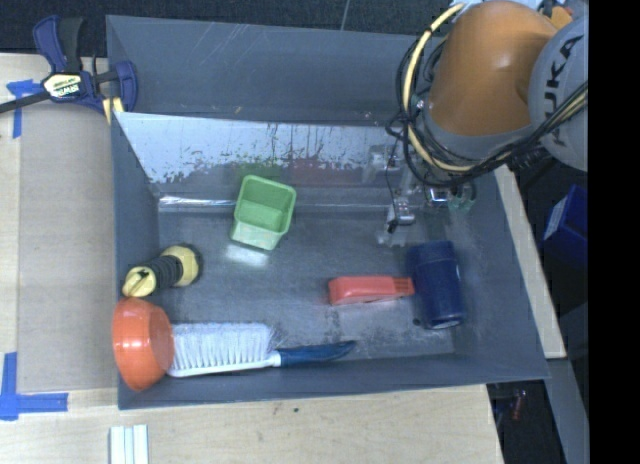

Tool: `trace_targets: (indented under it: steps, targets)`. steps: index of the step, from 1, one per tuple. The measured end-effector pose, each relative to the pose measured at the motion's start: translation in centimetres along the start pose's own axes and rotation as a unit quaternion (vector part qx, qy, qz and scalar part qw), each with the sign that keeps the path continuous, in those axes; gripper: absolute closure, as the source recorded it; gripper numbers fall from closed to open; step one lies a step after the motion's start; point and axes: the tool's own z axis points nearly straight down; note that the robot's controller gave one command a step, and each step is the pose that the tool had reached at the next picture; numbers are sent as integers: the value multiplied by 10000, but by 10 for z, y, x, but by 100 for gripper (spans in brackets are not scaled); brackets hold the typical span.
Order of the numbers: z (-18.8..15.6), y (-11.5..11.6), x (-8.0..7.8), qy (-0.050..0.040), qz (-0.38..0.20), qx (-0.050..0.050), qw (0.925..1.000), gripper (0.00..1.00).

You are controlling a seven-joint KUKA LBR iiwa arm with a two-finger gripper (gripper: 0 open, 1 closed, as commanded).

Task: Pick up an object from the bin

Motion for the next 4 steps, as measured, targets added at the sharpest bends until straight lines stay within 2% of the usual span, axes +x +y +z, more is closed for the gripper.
trace_targets:
  steps: [1,2,3,4]
  targets:
    - [0,0,0,0,0,0,10000,0]
    - [-5,-4,4,-1,268,-2,9996,0]
    - [16,-65,-19,-27,-692,13,9976,0]
    - [38,4,-15,-30,198,-28,9998,0]
